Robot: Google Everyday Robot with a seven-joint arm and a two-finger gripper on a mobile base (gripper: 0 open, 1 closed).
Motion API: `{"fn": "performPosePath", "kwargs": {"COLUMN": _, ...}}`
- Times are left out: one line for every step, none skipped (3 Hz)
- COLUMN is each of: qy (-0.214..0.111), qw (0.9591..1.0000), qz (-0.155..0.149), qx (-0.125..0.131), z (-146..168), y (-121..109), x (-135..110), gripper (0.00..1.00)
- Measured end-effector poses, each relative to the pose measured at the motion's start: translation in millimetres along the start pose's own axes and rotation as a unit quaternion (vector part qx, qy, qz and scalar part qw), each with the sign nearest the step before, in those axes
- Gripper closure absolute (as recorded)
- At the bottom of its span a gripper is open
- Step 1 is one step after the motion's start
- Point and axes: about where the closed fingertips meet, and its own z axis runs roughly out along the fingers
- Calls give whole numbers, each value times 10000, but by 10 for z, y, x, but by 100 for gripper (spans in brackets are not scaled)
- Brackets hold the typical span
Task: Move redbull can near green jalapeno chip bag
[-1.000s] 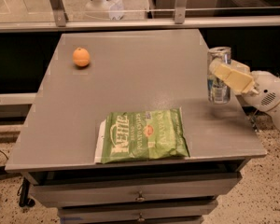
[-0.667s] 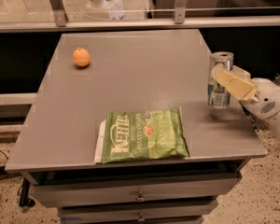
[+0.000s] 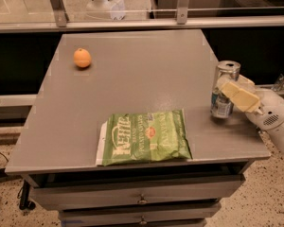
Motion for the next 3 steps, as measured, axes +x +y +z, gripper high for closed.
{"fn": "performPosePath", "kwargs": {"qy": -75, "qw": 9999, "qz": -120, "qx": -75, "z": -125, "y": -8, "x": 23, "gripper": 100}}
{"fn": "performPosePath", "kwargs": {"qy": -178, "qw": 9996, "qz": -178, "qx": -119, "z": -229, "y": -2, "x": 63, "gripper": 100}}
{"fn": "performPosePath", "kwargs": {"qy": -311, "qw": 9993, "qz": -162, "qx": -87, "z": -314, "y": -4, "x": 105, "gripper": 100}}
